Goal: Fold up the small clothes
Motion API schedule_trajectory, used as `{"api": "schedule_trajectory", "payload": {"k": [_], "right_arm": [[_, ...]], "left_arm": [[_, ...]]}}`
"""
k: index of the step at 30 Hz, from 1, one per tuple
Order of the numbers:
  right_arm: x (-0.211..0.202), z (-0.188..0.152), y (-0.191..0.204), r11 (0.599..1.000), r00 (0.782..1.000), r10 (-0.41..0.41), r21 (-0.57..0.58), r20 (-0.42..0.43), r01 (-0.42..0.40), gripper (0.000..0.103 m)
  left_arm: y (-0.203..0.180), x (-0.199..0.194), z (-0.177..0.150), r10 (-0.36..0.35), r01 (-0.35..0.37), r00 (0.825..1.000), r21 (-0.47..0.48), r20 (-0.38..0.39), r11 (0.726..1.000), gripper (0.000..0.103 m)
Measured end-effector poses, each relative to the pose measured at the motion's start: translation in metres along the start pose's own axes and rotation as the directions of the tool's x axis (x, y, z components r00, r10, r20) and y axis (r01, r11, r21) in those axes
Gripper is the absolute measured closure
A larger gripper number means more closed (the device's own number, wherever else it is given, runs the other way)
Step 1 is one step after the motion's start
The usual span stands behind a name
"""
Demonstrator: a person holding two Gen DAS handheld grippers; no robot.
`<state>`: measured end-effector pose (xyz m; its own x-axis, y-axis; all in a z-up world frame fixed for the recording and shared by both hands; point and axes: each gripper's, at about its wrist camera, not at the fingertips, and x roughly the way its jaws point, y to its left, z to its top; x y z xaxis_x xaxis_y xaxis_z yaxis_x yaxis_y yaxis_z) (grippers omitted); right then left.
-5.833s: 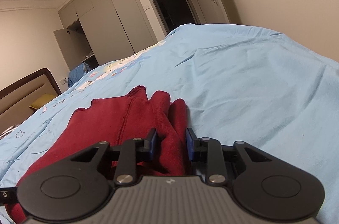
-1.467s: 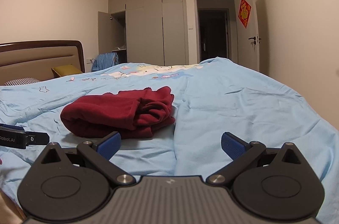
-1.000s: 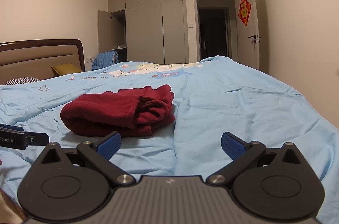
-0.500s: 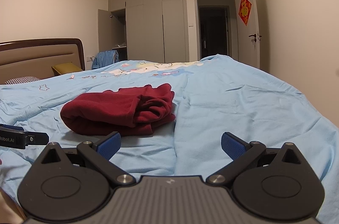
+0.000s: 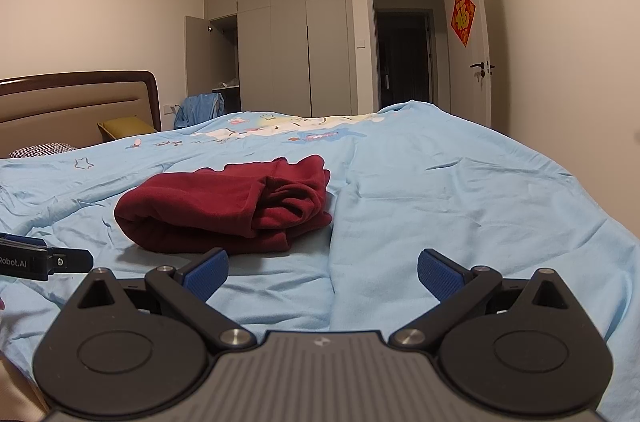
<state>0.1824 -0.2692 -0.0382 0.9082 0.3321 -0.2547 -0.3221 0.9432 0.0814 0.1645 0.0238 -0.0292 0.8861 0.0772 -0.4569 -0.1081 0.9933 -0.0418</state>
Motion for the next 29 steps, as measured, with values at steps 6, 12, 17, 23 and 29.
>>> {"api": "schedule_trajectory", "payload": {"k": [6, 12, 17, 23, 29], "right_arm": [[0.0, 0.0004, 0.0001, 1.0, 1.0, -0.001, 0.0, -0.001, 0.001, 0.0], [-0.0003, 0.0002, 0.0003, 1.0, 1.0, 0.0, 0.0, -0.001, 0.0, 0.0], [-0.0003, 0.0, 0.0003, 1.0, 1.0, 0.0, 0.0, -0.001, 0.0, 0.0], [0.0, -0.0004, 0.0006, 1.0, 1.0, 0.0, -0.001, -0.004, 0.0, 0.0], [0.0031, -0.0012, -0.0009, 1.0, 1.0, 0.003, -0.001, -0.017, -0.003, 0.0]], "left_arm": [[-0.0041, -0.0024, 0.0016, 0.045, -0.045, 0.999, 0.019, 0.002, 0.999, 0.001], [-0.0057, -0.0061, 0.0035, 0.047, -0.048, 0.999, 0.018, 0.015, 0.999, 0.001], [-0.0059, -0.0062, 0.0035, 0.048, -0.049, 0.999, 0.015, 0.015, 0.999, 0.001], [-0.0026, -0.0063, 0.0041, 0.048, -0.048, 0.999, -0.003, 0.01, 0.999, 0.001], [-0.002, -0.0051, 0.0042, 0.046, -0.046, 0.999, -0.005, 0.004, 0.999, 0.001]]}}
